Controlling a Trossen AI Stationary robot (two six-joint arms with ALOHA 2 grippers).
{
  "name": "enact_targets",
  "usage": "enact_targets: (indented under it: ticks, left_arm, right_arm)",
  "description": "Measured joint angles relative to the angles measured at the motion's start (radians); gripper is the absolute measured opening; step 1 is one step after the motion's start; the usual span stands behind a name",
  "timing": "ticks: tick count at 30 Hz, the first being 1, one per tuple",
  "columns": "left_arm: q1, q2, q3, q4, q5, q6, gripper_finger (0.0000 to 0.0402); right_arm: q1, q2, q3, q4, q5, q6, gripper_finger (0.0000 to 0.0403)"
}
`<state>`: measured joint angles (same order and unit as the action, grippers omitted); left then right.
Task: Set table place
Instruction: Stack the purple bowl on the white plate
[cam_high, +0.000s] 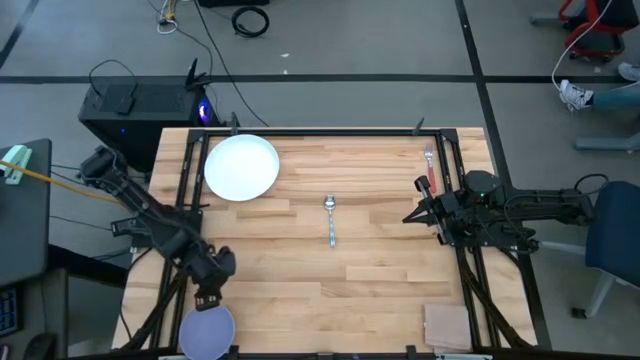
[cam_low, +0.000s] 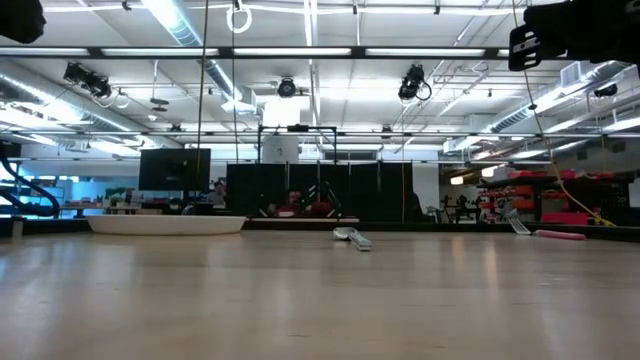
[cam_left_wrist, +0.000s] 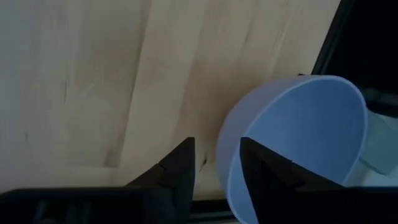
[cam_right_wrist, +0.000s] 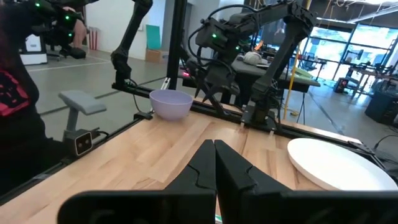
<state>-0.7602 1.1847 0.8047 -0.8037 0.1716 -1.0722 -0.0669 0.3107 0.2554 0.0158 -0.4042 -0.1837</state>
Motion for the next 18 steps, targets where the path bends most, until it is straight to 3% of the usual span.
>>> enact_targets:
  ticks: [13,18]
  left_arm:
    - [-0.121,0.005,0.0,0.086,-0.18,-0.149,0.0138]
    - [-0.141,0.024,0.0,0.102,-0.195,-0.186,0.0136]
  right_arm:
    - [0.0,0.0,0.0,-0.016,-0.028,0.001,0.0002]
    - [0.0,0.0,0.0,-0.016,-0.031,0.001,0.0002]
